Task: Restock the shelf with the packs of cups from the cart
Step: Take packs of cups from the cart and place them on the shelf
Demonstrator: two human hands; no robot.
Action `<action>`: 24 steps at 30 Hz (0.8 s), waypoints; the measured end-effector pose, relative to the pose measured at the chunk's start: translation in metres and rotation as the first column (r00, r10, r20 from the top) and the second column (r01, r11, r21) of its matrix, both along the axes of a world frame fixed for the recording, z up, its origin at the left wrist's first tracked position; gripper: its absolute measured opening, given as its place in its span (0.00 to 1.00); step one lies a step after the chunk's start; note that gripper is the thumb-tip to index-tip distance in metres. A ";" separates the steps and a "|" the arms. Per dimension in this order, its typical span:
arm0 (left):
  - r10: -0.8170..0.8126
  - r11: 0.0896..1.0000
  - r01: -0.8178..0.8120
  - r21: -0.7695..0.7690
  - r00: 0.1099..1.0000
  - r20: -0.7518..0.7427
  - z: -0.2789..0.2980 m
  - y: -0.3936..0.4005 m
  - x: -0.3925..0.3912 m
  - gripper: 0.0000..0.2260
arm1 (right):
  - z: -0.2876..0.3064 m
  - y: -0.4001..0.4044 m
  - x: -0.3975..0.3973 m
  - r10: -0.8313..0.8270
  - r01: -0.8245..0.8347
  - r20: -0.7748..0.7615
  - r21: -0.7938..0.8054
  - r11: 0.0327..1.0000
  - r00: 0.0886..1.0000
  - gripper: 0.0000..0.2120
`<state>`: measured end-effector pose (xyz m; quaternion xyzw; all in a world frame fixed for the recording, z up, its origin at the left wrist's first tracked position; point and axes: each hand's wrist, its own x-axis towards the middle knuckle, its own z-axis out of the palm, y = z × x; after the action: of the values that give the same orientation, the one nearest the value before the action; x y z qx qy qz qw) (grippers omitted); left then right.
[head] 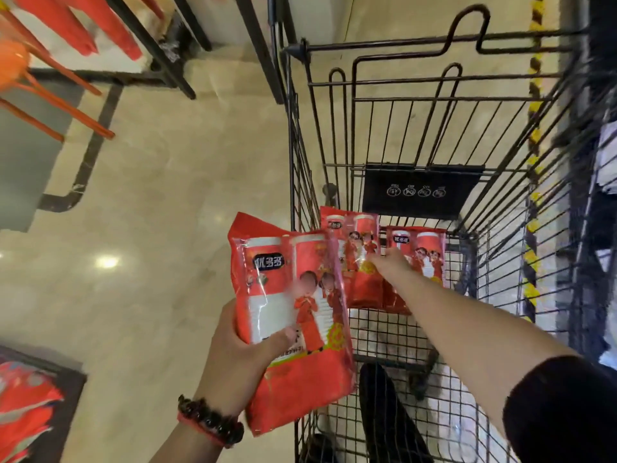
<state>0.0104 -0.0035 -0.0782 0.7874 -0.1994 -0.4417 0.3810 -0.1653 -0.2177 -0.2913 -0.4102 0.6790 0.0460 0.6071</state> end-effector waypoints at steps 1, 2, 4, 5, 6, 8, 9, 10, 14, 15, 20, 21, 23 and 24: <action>-0.006 1.000 0.006 -0.001 1.000 -0.011 0.002 -0.001 0.000 0.34 | -0.005 -0.001 0.005 -0.011 0.012 -0.007 0.043 0.999 1.000 0.40; -0.013 1.000 0.013 -0.002 1.000 -0.026 0.003 -0.001 0.000 0.34 | -0.011 -0.002 0.010 -0.023 0.023 -0.010 0.077 0.997 1.000 0.44; -0.026 1.000 0.026 -0.001 0.999 -0.046 0.005 -0.003 0.001 0.35 | -0.021 -0.001 0.019 -0.054 0.054 -0.007 0.088 0.995 0.999 0.46; -0.026 1.000 0.027 0.003 0.999 -0.043 0.005 -0.004 0.001 0.36 | -0.024 0.000 0.021 -0.072 0.072 -0.004 0.070 0.995 0.997 0.46; -0.023 1.000 0.023 0.007 0.999 -0.034 0.005 -0.004 0.001 0.37 | -0.025 0.000 0.024 -0.093 0.092 0.002 0.051 0.994 0.996 0.48; -0.015 1.000 0.015 0.011 1.000 -0.014 0.004 -0.005 0.001 0.36 | -0.025 0.000 0.024 -0.156 0.156 -0.005 0.039 0.987 0.988 0.53; -0.010 1.000 0.010 0.015 1.000 -0.009 0.004 -0.005 0.000 0.36 | -0.026 0.000 0.023 -0.181 0.182 -0.022 0.051 0.982 0.983 0.54; -0.004 1.000 0.004 0.021 1.000 -0.011 0.005 -0.005 -0.001 0.35 | -0.024 0.000 0.022 -0.200 0.202 -0.034 0.078 0.976 0.979 0.53; -0.015 0.999 0.016 0.031 1.000 -0.015 0.007 -0.006 -0.003 0.36 | -0.006 0.013 0.007 -0.284 0.275 0.073 0.113 0.955 0.956 0.44; -0.025 0.999 0.025 0.028 1.000 -0.012 0.008 -0.007 -0.004 0.36 | 0.001 0.020 0.000 -0.297 0.288 0.099 0.097 0.953 0.950 0.39; -0.054 0.997 0.054 0.058 0.999 0.004 0.013 -0.004 -0.010 0.35 | 0.055 0.061 -0.050 -0.343 0.349 0.100 -0.052 0.936 0.934 0.31; -0.078 0.995 0.077 0.068 0.997 0.018 0.014 -0.003 -0.012 0.34 | 0.067 0.072 -0.063 -0.357 0.367 0.105 -0.097 0.925 0.928 0.31; -0.121 0.990 0.117 0.077 0.992 0.043 0.017 0.002 -0.018 0.29 | 0.090 0.096 -0.085 -0.381 0.392 0.097 -0.185 0.901 0.920 0.31; -0.140 0.988 0.137 0.076 0.989 0.042 0.019 0.005 -0.021 0.28 | 0.101 0.110 -0.095 -0.393 0.402 0.088 -0.213 0.890 0.915 0.33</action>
<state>-0.0107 0.0011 -0.0590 0.7953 -0.2463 -0.4553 0.3156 -0.2607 -0.1082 -0.1898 -0.3299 0.7363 -0.1655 0.5672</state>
